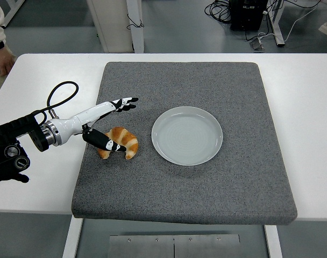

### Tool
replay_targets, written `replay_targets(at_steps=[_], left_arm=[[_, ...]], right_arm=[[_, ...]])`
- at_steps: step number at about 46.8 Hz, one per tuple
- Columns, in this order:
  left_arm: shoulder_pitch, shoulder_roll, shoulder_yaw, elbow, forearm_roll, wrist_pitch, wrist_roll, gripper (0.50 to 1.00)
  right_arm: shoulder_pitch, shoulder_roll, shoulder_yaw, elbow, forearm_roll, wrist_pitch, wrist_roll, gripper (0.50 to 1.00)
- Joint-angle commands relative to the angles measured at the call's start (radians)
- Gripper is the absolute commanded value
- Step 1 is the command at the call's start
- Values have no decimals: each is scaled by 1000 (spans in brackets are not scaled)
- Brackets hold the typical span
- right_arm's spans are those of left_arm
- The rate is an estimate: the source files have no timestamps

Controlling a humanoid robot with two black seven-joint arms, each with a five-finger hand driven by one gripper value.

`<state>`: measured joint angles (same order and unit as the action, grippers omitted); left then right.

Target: Place the bread on the plate

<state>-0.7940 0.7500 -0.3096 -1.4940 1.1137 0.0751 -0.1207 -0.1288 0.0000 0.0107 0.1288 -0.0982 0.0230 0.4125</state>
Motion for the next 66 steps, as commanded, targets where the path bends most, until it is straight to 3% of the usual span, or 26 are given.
replay_targets(at_steps=[1, 12, 48, 66], left_arm=[[21, 5, 0, 0, 29, 6, 1, 968], [67, 19, -2, 3, 115, 18, 1, 968], [70, -75, -8, 103, 115, 35, -14, 968], [71, -83, -3, 126, 113, 48, -20, 945]], right_arm=[[0, 0, 0, 0, 0, 0, 0, 1000], [0, 0, 0, 0, 0, 0, 0, 1000], [0, 0, 0, 0, 0, 0, 0, 1000], [0, 0, 0, 0, 0, 1, 0, 1000]])
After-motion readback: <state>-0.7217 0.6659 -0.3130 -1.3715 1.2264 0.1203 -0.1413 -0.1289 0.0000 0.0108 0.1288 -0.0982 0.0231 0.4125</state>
